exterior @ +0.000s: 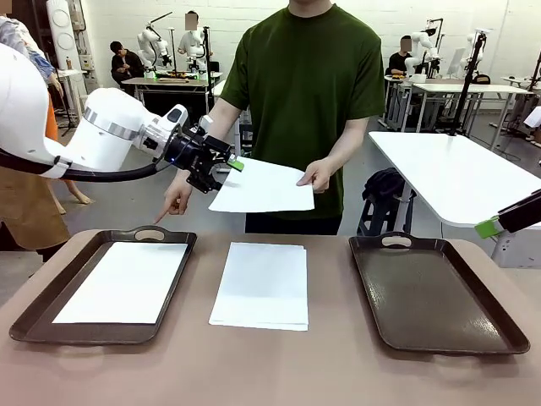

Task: Sort the A4 documents.
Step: Receive the A4 Paper.

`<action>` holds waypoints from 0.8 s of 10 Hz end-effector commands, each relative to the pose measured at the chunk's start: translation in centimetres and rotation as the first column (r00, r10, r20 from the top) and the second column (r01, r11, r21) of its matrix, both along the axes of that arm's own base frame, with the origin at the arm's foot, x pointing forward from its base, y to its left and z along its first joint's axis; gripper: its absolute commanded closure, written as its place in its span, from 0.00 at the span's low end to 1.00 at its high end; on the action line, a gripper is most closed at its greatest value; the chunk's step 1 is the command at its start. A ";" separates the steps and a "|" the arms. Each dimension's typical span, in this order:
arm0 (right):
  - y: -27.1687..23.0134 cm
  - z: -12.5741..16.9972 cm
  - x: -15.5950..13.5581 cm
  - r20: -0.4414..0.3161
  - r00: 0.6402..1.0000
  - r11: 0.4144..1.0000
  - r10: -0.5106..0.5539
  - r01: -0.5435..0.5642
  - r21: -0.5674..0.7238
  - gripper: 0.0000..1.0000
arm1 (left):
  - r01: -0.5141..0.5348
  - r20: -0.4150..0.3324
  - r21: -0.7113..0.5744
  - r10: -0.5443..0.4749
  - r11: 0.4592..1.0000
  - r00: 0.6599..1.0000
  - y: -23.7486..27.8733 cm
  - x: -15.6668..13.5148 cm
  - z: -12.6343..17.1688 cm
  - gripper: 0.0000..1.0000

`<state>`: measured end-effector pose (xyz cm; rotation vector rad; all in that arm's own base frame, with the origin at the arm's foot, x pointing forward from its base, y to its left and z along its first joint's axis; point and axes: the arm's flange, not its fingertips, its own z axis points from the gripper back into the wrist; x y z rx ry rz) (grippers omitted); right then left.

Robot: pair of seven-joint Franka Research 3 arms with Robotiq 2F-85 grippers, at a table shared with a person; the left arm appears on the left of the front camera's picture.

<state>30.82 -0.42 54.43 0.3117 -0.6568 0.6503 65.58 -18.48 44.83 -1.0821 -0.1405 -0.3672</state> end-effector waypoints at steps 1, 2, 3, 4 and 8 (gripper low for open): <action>0.0 -0.2 0.1 -0.004 1.000 1.000 0.010 -0.010 0.014 0.00 | 0.004 -0.106 -0.068 -0.011 0.998 0.994 -0.7 0.8 -0.8 0.00; 0.0 -0.2 0.1 -0.004 1.000 1.000 0.010 -0.010 0.014 0.00 | -0.013 -0.140 -0.099 -0.001 0.995 0.990 -0.9 0.8 -1.6 0.00; 0.0 -0.2 0.1 -0.004 1.000 1.000 0.010 -0.010 0.014 0.00 | -0.028 -0.179 -0.150 0.000 0.988 0.984 -1.0 0.8 -2.3 0.00; 0.0 -0.2 0.1 -0.004 1.000 1.000 0.010 -0.010 0.014 0.00 | -0.044 -0.179 -0.153 0.016 0.987 0.984 -0.7 0.5 -2.7 0.03; 0.0 -0.2 0.1 -0.004 1.000 1.000 0.010 -0.010 0.014 0.00 | -0.085 -0.148 -0.138 0.064 0.987 0.987 0.3 0.4 -2.3 0.43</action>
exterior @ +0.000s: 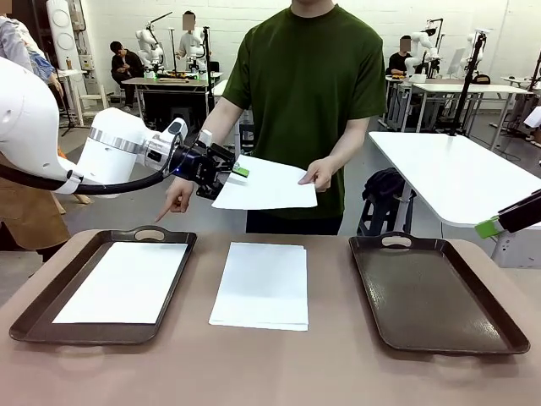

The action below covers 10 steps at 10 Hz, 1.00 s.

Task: Sort the A4 documents.
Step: Receive the A4 Paper.

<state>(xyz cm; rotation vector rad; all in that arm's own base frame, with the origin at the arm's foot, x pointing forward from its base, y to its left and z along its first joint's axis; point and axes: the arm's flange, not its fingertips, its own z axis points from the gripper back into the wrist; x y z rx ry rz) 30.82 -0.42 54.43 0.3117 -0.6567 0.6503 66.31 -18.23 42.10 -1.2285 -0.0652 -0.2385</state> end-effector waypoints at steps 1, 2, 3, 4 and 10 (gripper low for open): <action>0.0 -0.2 0.1 -0.004 1.000 1.000 0.010 -0.010 0.014 0.00 | -0.031 -0.004 -0.014 0.031 0.999 1.000 0.1 -0.4 0.5 0.59; 0.0 -0.2 0.1 -0.004 1.000 1.000 0.010 -0.010 0.014 0.00 | -0.028 -0.004 -0.016 0.028 0.999 1.000 0.1 -0.4 0.5 0.62; 0.0 -0.2 0.1 -0.004 1.000 1.000 0.010 -0.010 0.014 0.00 | -0.028 -0.006 -0.017 0.028 0.999 1.000 0.1 -0.4 0.5 0.79; 0.0 -0.2 0.1 -0.004 1.000 1.000 0.010 -0.010 0.014 0.00 | -0.019 -0.007 -0.026 0.019 0.999 1.000 0.1 -0.4 0.5 0.82; 0.0 -0.2 0.1 -0.004 1.000 1.000 0.010 -0.010 0.014 0.00 | -0.017 -0.004 -0.035 0.016 0.999 1.000 0.1 -0.6 0.8 1.00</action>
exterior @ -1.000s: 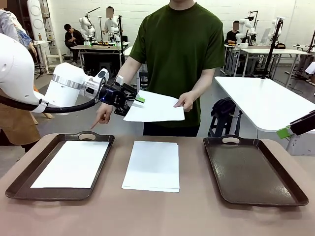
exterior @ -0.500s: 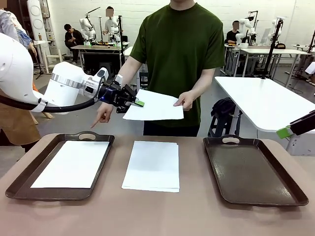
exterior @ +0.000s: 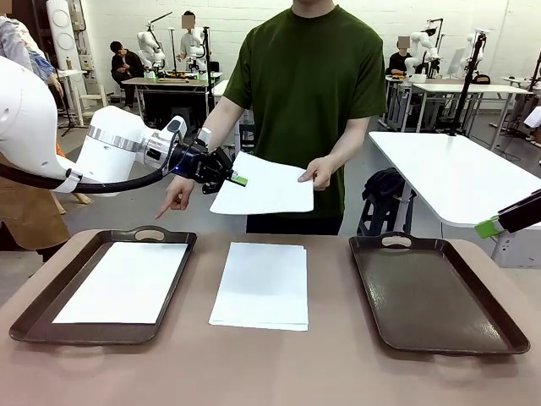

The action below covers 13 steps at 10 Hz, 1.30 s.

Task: Sort the A4 documents.
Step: Receive the A4 Paper, then place the A4 Paper in the designated Handle tray.

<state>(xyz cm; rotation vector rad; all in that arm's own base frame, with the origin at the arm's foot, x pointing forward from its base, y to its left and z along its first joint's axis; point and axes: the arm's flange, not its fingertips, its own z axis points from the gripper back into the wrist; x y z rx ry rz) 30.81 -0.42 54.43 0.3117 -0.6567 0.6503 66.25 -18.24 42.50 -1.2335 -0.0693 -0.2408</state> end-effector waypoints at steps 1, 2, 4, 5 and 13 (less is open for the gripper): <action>0.0 -0.2 0.1 -0.004 1.000 1.000 0.010 -0.010 0.014 0.00 | 0.036 -0.008 -0.048 -0.036 0.998 0.999 0.6 -0.8 1.1 1.00; 0.0 -0.2 0.1 -0.004 1.000 1.000 0.010 -0.010 0.014 0.00 | 0.000 0.000 0.000 0.000 1.000 1.000 0.0 0.0 0.0 1.00; 0.0 -0.2 0.1 -0.004 1.000 1.000 0.010 -0.010 0.014 0.00 | 0.000 0.000 0.000 0.000 1.000 1.000 0.0 0.0 0.0 1.00; 0.0 -0.2 0.1 -0.004 1.000 1.000 0.010 -0.010 0.014 0.00 | 0.000 0.000 0.000 0.000 1.000 1.000 0.0 0.0 0.0 1.00; 0.0 -0.2 0.1 -0.004 1.000 1.000 0.010 -0.010 0.014 0.00 | 0.000 0.000 0.000 0.000 1.000 1.000 0.0 0.0 0.0 1.00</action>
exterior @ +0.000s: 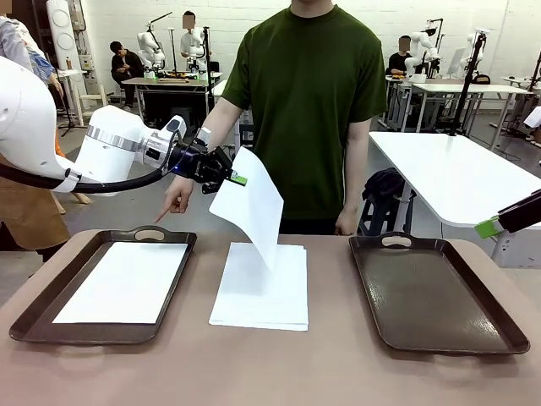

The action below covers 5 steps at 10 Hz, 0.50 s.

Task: Sort the A4 documents.
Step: Place the A4 Paper in the designated Handle tray.

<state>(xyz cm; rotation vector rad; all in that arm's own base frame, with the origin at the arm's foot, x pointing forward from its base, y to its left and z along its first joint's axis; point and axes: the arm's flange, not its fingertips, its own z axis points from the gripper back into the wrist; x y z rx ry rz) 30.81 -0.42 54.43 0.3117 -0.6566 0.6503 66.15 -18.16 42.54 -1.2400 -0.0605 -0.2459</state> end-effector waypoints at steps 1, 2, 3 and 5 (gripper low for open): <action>0.0 -0.1 0.1 -0.004 1.000 1.000 0.010 -0.010 0.015 0.00 | -0.009 0.004 0.005 0.009 1.000 1.000 -0.1 0.1 0.0 1.00; 0.0 -0.1 0.1 -0.004 1.000 1.000 0.010 -0.010 0.015 0.00 | 0.000 0.000 0.000 0.000 1.000 1.000 0.0 0.0 0.0 0.99; 0.0 -0.1 0.1 -0.004 1.000 1.000 0.010 -0.010 0.015 0.00 | 0.016 -0.026 0.039 -0.015 0.999 1.000 1.4 -0.9 -0.5 0.99; 0.0 -0.1 0.1 -0.004 1.000 1.000 0.010 -0.010 0.015 0.00 | 0.039 -0.039 0.165 -0.033 0.985 0.999 5.1 -4.4 0.5 0.99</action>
